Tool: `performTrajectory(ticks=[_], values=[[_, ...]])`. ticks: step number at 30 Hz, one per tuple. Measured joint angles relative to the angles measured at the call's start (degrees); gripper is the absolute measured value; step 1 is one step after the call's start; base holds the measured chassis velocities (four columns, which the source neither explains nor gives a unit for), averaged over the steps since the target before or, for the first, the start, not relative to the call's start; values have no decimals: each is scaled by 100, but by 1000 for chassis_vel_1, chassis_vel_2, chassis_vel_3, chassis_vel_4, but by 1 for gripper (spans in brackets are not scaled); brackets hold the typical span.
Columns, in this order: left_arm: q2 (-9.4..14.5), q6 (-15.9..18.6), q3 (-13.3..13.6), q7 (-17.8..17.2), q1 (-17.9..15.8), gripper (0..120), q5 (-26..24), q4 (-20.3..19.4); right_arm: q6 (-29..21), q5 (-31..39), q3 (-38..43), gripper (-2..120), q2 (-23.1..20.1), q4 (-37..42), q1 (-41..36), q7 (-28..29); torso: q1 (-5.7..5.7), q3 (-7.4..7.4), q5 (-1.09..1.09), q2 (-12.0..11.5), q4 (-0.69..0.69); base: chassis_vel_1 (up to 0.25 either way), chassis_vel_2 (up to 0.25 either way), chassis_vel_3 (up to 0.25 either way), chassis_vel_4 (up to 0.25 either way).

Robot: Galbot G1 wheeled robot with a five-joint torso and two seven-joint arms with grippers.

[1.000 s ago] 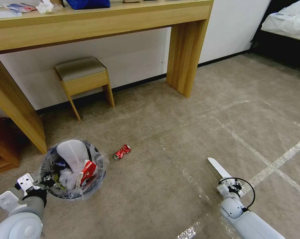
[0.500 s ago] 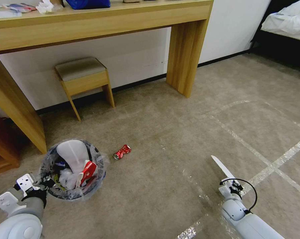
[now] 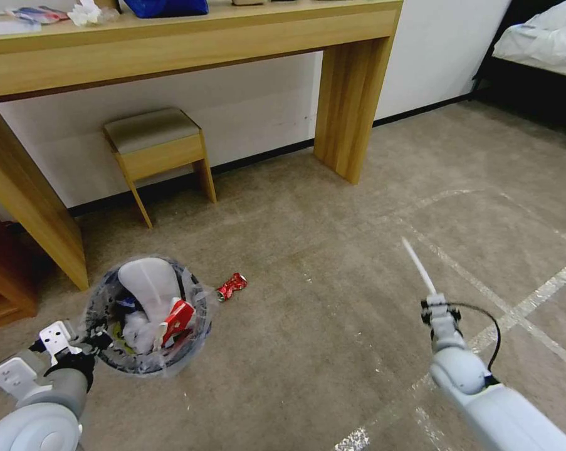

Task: Pick up the trash bin and place the garbage on the floor into it.

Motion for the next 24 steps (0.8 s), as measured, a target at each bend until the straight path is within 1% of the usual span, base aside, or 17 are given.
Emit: performTrajectory(ticks=[1, 2, 3, 4, 6, 7, 8, 9, 12, 15, 16, 19, 22, 24], values=[[0, 0, 0, 0, 0, 0, 0, 0, 0, 0, 0, 0, 0, 0, 0, 0, 0, 0, 0, 0, 0, 0, 0, 0, 0], [18, 14, 5, -13, 0, 0, -43, -2, 186, 116, 9, 0, -42, 240, 39, -92, 0, 0, -1, 0, -1, 0, 0, 0, 0], [43, 32, 9, -26, 1, 0, -81, -2, 371, 247, -1, 0, -74, 478, 104, -194, 0, 1, 3, 0, -1, 0, 0, 0, 0], [43, 32, 9, -26, 1, 0, -81, -2, 371, 247, -1, 0, -74, 478, 104, -194, 0, 1, 3, 0, -1, 0, 0, 0, 0], [114, 62, 31, -30, -1, 0, -133, 4, 807, 518, -113, 0, -139, 981, 358, -406, 0, 0, -2, 0, 0, 0, 0, 0, 0], [114, 62, 31, -30, -1, 0, -133, 4, 807, 518, -113, 0, -139, 981, 358, -406, 0, 0, -2, 0, 0, 0, 0, 0, 0], [146, 94, 53, -45, -13, 0, -171, 9, 1008, 662, -220, 0, -158, 1183, 514, -486, 0, 1, 3, 0, 0, 0, 0, 0, 0], [164, 113, 73, -56, -25, 0, -207, 8, 1147, 771, -318, 0, -179, 1315, 634, -538, 0, 1, 1, 0, 0, 0, 0, 0, 0], [182, 133, 96, -65, -36, 0, -247, 5, 1265, 870, -418, 0, -205, 1429, 750, -573, 0, 0, -1, 0, 0, 0, 0, 0, 0], [252, 215, 170, -87, -48, 0, -356, -20, 1675, 1309, -1089, 0, -327, 1829, 1384, -784, 0, 1, 1, 0, -1, 0, 0, 0, 0], [252, 215, 170, -87, -48, 0, -356, -20, 1675, 1309, -1089, 0, -327, 1829, 1384, -784, 0, 1, 1, 0, -1, 0, 0, 0, 0], [335, 270, 208, -126, -83, 0, -421, -15, 1902, 1859, -1680, 0, -330, 2139, 2013, -1025, 0, 1, 0, 0, -1, 0, 0, 0, 0], [356, 295, 211, -160, -100, 0, -481, -15, 1951, 2038, -1831, 0, -303, 2222, 2216, -1129, 0, 1, 0, 0, 0, 0, 0, 0, 0], [428, 393, 222, -283, -150, 0, -703, -17, 2045, 2504, -2126, 0, -217, 2387, 2612, -1464, 0, 1, 0, 0, 1, 0, 0, 0, 0]])
